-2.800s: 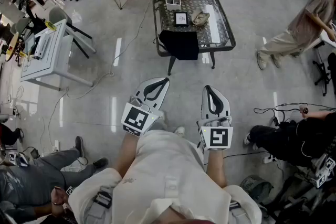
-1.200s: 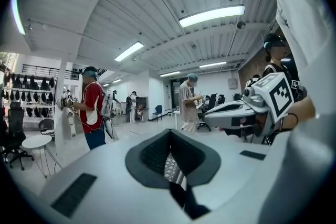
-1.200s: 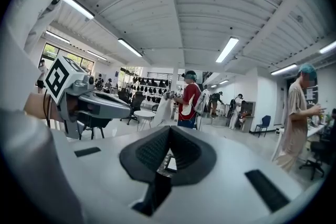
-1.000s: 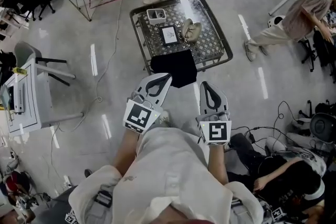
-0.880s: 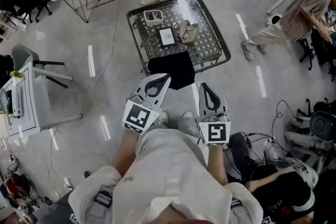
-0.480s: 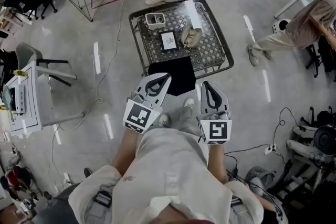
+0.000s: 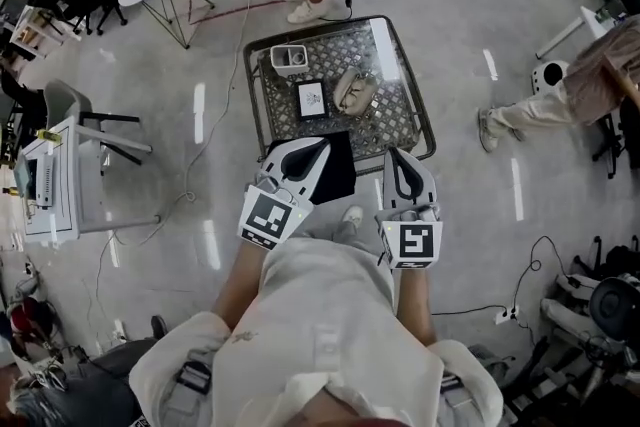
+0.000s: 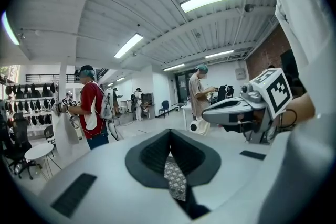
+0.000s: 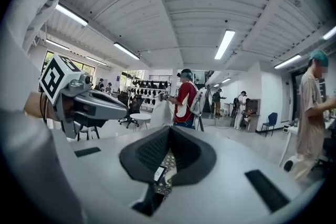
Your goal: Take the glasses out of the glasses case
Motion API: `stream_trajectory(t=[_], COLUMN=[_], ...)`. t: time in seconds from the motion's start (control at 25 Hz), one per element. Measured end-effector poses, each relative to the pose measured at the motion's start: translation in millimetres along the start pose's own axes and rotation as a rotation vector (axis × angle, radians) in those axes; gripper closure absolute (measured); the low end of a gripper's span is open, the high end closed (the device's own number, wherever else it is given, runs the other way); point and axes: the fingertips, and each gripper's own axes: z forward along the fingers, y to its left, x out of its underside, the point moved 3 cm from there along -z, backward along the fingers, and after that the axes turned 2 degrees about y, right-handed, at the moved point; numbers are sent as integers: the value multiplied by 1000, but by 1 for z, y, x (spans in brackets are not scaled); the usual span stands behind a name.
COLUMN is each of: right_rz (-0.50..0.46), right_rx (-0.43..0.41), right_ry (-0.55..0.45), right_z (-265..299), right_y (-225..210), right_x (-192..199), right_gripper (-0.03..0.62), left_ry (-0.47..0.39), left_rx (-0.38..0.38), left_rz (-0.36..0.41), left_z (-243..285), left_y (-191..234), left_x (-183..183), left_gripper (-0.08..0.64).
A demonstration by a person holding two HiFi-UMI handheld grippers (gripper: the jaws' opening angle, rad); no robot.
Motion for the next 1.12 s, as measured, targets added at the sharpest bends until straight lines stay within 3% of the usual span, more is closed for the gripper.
stream_trajectory(t=[0.52, 1.12], right_rz=[69, 39], right_rx=[-37, 0], right_ry=[-20, 56], right_z=[18, 61], right_y=[-66, -88], right_x=[15, 26], right_gripper=[586, 586], left_ry=[54, 31], left_rx=[-59, -19], left_rz=[-2, -57], left_z=[65, 122], left_y=[-11, 28], left_x=[-13, -2], left_gripper=[546, 546])
